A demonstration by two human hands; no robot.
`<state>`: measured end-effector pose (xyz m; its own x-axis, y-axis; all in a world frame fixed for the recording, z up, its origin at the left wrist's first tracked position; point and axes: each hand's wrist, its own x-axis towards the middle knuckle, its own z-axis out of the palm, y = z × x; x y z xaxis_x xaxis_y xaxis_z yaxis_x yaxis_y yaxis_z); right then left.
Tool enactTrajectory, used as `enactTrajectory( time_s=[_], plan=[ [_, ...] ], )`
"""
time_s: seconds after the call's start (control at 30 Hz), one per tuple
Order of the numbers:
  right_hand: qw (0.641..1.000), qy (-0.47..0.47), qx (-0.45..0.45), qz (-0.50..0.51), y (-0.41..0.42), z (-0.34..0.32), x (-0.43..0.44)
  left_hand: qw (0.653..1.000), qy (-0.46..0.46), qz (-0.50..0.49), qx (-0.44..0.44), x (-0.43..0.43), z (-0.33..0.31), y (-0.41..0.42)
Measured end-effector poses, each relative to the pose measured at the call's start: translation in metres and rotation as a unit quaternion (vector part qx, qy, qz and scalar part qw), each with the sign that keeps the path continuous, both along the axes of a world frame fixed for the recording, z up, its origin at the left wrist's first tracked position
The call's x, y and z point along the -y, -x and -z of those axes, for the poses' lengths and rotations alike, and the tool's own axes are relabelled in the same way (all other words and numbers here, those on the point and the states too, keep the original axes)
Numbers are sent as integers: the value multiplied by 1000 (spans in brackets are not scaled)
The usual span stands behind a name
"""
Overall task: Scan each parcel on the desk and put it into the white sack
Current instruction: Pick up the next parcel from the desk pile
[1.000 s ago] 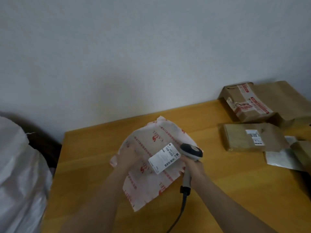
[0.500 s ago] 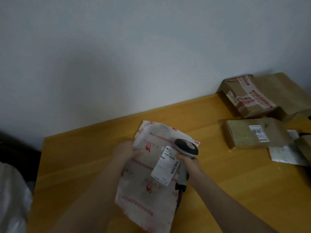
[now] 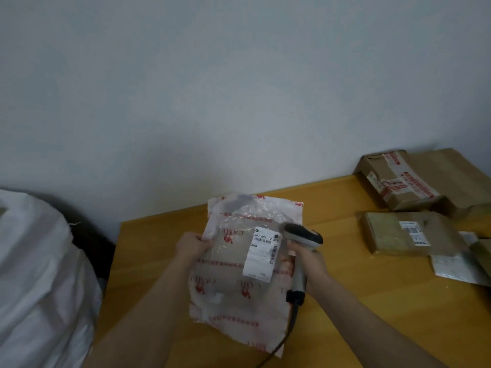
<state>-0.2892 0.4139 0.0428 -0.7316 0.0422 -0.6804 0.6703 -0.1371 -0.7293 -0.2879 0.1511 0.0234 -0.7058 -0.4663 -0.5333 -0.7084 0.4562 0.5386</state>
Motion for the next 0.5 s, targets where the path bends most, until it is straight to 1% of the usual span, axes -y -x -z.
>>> enactTrajectory(
  time_s=[0.1, 0.23, 0.37, 0.5],
  plan=[
    [1000, 12, -12, -8, -9, -26, 1, 998, -12, -61, -27, -1, -22, -18],
    [996, 25, -41, -77, -35, -51, 3, 986, -46, -139, -79, -4, -42, -48],
    [987, -12, -90, -134, -57, -65, 5, 970, -87, -192, -119, -9, -59, -70],
    [976, -34, -133, -170, -73, -73, 7, 963, -95, -213, -138, -10, -68, -89]
  ],
)
